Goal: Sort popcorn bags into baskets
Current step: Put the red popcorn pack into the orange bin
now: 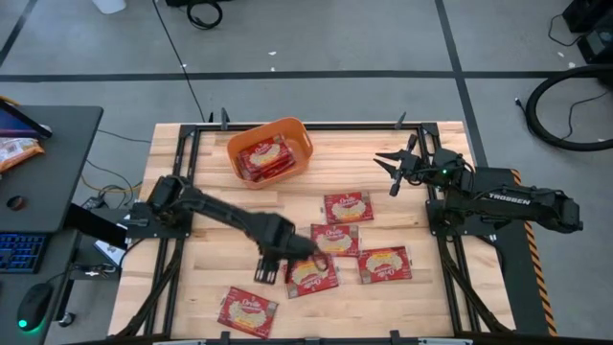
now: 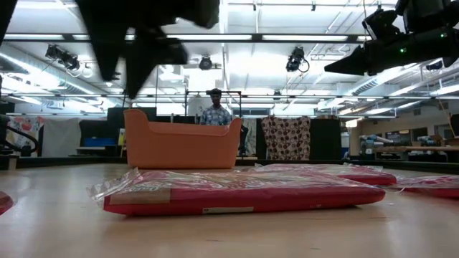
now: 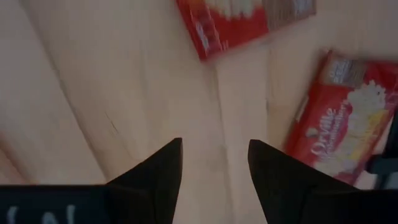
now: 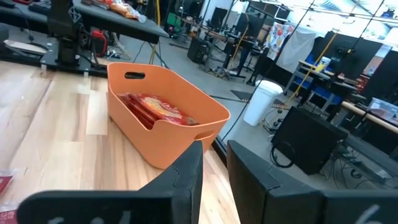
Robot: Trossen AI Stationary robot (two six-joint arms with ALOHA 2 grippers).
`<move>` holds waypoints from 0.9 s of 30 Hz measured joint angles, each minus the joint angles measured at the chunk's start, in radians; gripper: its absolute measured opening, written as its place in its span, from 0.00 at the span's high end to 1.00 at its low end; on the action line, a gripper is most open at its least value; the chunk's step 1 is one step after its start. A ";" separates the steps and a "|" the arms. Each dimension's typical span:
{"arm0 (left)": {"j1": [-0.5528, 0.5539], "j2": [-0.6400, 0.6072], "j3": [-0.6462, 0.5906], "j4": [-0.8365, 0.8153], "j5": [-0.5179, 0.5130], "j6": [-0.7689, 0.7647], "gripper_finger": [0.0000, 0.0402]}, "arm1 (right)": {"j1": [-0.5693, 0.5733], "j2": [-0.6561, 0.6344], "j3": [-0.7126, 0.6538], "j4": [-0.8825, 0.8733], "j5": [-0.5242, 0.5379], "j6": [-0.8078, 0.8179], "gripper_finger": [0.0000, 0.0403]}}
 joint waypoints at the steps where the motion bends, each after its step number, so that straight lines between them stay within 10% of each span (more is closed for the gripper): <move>1: -0.010 0.005 -0.004 -0.009 0.011 -0.038 0.54 | 0.000 0.000 0.000 0.000 0.000 0.000 0.80; 18: -0.196 0.010 -0.215 0.309 0.398 -0.426 0.66 | -0.002 0.008 0.000 0.000 0.000 0.000 0.80; 27: -0.234 0.010 -0.228 0.369 0.398 -0.461 0.71 | -0.002 0.009 0.000 0.000 0.000 0.004 0.80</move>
